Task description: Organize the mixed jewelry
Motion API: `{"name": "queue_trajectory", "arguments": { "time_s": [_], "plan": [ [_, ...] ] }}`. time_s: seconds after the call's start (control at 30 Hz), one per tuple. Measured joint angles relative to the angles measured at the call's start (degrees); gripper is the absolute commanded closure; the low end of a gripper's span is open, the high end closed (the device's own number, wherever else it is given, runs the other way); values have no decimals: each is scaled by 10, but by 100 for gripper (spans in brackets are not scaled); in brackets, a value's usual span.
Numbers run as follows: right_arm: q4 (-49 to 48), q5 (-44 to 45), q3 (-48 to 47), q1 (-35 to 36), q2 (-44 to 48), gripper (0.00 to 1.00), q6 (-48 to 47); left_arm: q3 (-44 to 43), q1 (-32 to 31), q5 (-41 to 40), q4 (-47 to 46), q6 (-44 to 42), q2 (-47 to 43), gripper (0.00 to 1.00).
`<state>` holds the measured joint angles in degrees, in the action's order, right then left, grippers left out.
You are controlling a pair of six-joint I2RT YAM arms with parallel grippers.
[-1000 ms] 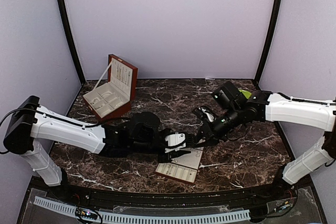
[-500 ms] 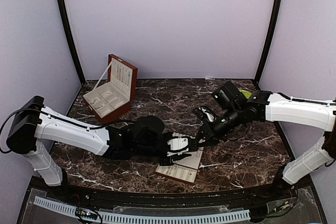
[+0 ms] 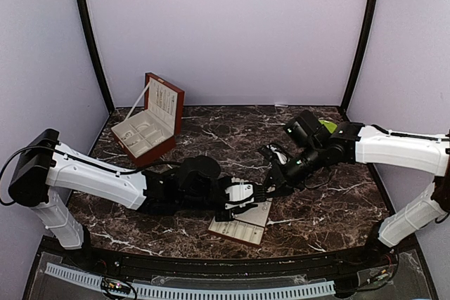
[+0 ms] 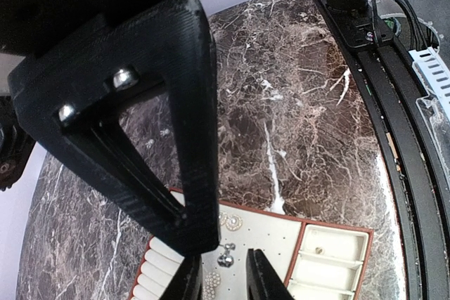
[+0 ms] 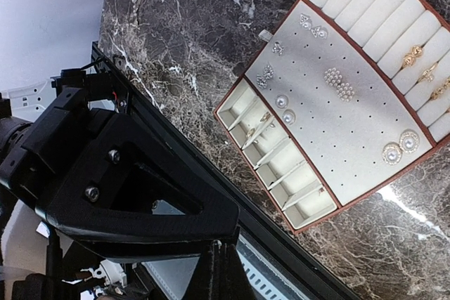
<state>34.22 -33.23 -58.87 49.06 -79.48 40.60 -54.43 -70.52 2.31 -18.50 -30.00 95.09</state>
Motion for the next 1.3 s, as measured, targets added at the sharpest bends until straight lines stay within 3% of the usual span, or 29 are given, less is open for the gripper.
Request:
{"name": "queue_trajectory", "arguments": {
  "time_s": [1.3],
  "plan": [
    [-6,9,8,0,0,100,5,0,-5,1,-7,18,0,96]
  ]
}}
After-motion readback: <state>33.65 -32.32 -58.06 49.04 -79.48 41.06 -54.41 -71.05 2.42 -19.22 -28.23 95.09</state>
